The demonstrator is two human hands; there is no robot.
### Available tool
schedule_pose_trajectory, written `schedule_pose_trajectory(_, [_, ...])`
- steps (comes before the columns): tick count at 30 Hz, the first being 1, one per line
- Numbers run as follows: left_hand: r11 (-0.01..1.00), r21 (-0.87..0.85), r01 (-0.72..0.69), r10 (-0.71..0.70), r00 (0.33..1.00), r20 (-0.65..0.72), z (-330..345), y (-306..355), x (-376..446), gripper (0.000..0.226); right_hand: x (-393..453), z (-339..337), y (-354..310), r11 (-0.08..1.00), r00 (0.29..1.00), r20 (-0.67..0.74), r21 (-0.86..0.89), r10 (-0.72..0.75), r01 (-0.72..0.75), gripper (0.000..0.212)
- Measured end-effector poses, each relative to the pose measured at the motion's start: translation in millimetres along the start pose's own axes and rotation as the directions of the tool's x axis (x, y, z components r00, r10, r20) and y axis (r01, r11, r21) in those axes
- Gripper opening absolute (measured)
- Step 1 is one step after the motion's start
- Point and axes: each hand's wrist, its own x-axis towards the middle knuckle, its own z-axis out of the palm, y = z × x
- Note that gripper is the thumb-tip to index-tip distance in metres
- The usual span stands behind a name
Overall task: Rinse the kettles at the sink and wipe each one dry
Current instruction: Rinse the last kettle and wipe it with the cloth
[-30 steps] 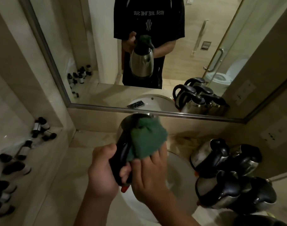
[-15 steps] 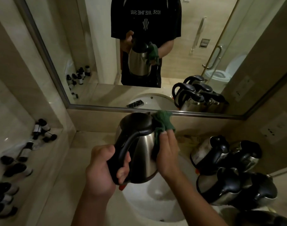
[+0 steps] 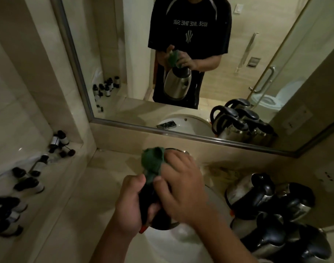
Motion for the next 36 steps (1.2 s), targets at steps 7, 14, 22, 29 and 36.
schedule_pose_trajectory(7, [0.990, 0.098, -0.106, 0.091, 0.985, 0.146, -0.4, 5.7, 1.5, 0.078, 78.6, -38.1, 66.2, 0.835, 0.739, 0.598, 0.199, 0.311, -0.512, 0.026])
schedule_pose_trajectory(14, [0.993, 0.070, -0.095, 0.081, 0.979, 0.187, 2.3, 11.1, -4.4, 0.067, 69.4, -61.1, 121.8, 0.176, 0.466, 0.835, 0.431, 0.293, -0.885, 0.038])
schedule_pose_trajectory(22, [0.965, -0.254, 0.063, 0.039, 0.926, 0.377, 5.6, 15.5, 9.8, 0.051, -17.1, -10.4, 136.3, -0.098, 0.451, 0.731, 0.572, 0.512, -0.814, 0.020])
schedule_pose_trajectory(29, [0.989, 0.109, -0.101, 0.081, 0.982, 0.173, 32.5, -22.8, 5.5, 0.062, -118.0, -41.1, 87.9, -0.032, 0.450, 0.541, 0.663, 0.711, -0.748, 0.025])
schedule_pose_trajectory(36, [0.962, 0.273, 0.024, -0.041, 0.998, 0.056, 65.4, -96.2, -43.4, 0.063, -219.5, -70.4, 74.5, -0.089, 0.390, 0.485, 0.707, 0.783, -0.702, 0.029])
